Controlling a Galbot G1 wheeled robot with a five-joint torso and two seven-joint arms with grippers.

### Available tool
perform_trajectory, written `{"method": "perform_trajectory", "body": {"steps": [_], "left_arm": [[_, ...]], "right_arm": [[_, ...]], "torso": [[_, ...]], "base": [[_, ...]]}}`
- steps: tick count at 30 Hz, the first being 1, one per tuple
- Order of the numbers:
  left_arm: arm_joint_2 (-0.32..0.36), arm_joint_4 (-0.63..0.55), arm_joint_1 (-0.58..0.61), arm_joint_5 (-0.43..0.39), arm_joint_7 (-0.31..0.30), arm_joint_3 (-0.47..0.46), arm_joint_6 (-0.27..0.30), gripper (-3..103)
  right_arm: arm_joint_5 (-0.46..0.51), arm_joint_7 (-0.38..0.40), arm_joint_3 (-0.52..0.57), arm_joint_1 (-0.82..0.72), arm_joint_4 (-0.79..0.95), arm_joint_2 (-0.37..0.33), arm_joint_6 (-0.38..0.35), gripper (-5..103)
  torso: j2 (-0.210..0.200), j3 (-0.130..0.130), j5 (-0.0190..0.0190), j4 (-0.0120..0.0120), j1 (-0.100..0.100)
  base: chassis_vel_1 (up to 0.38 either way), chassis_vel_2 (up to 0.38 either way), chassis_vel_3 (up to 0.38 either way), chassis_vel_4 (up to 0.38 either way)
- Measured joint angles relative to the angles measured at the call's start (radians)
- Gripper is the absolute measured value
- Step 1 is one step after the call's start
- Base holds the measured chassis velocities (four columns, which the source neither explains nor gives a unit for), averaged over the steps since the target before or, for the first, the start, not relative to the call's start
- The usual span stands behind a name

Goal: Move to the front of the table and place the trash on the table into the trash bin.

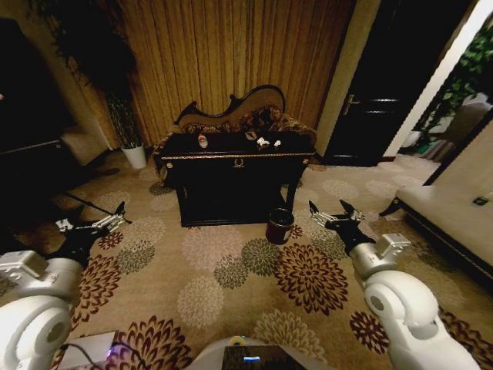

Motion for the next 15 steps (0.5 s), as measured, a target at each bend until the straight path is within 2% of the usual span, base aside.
{"method": "perform_trajectory", "body": {"steps": [5, 15], "left_arm": [[0.0, 0.0, -0.001, 0.002, 0.0, 0.004, 0.0, 100], [-0.001, 0.0, -0.002, 0.002, 0.001, 0.006, -0.001, 100]], "right_arm": [[-0.001, -0.002, -0.002, 0.0, -0.001, 0.0, 0.001, 100], [-0.003, -0.013, -0.002, -0.001, -0.003, 0.001, 0.002, 100]], "torso": [[0.0, 0.0, 0.0, 0.0, 0.0], [0.0, 0.0, 0.0002, 0.0001, 0.0]], "base": [[-0.044, 0.033, 0.038, -0.034], [-0.115, 0.105, 0.115, -0.117]]}}
